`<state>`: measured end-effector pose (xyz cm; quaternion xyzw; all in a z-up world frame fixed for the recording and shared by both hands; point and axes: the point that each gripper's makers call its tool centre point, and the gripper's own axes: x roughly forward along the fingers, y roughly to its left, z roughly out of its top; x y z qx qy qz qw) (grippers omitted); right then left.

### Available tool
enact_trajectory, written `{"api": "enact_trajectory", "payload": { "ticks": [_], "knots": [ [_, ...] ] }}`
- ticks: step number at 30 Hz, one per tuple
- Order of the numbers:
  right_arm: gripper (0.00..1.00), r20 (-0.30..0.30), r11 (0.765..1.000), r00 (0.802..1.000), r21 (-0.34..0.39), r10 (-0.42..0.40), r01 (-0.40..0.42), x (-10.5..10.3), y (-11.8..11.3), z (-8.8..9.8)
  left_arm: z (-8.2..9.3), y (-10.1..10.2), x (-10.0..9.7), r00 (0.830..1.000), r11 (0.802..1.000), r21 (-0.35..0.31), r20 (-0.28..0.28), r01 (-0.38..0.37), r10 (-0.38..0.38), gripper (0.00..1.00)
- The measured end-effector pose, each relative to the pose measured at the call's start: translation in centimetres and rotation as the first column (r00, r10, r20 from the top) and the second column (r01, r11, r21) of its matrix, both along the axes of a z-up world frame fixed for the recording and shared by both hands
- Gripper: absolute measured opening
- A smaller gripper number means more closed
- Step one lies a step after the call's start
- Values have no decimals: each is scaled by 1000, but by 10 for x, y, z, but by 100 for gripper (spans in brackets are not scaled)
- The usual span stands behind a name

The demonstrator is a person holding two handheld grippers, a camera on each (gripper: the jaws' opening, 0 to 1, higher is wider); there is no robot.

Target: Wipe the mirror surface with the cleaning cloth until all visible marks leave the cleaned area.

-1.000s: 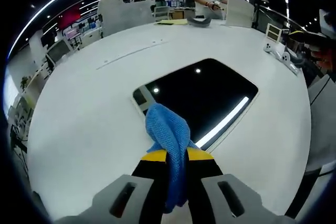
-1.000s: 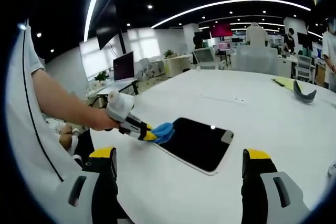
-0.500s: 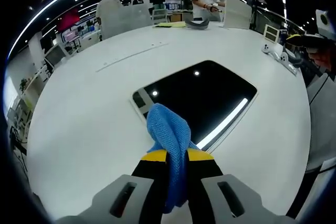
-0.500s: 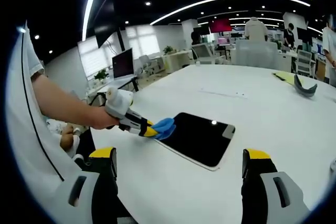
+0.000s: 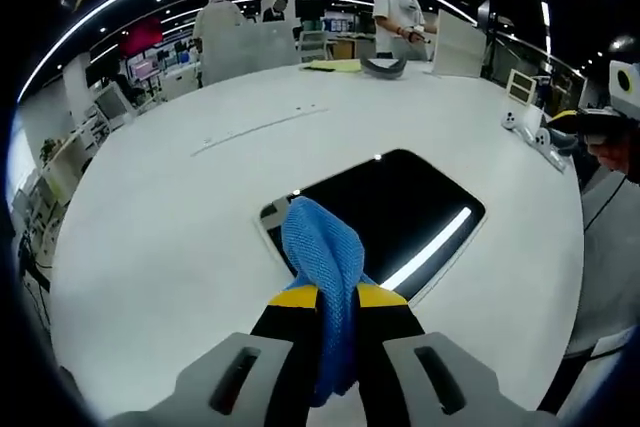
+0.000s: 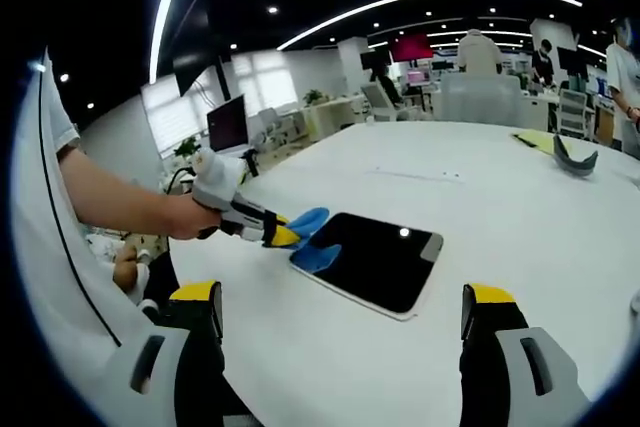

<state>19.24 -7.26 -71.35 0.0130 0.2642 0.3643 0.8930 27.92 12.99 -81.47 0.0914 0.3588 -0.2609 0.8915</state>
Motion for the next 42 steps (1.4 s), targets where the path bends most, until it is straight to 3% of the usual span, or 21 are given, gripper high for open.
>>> {"api": "enact_trajectory", "payload": {
  "ticks": [14, 42],
  "knots": [
    [100, 4, 1000, 1000, 1, 18, -18, 3, 4, 2, 1, 11, 3, 1000, 1000, -5, -7, -27, 27, 9],
    [100, 13, 999, 999, 2, 38, -38, 10, 11, 9, 12, 73, 15, 990, 990, 24, 23, -138, 138, 9]
  ]
}}
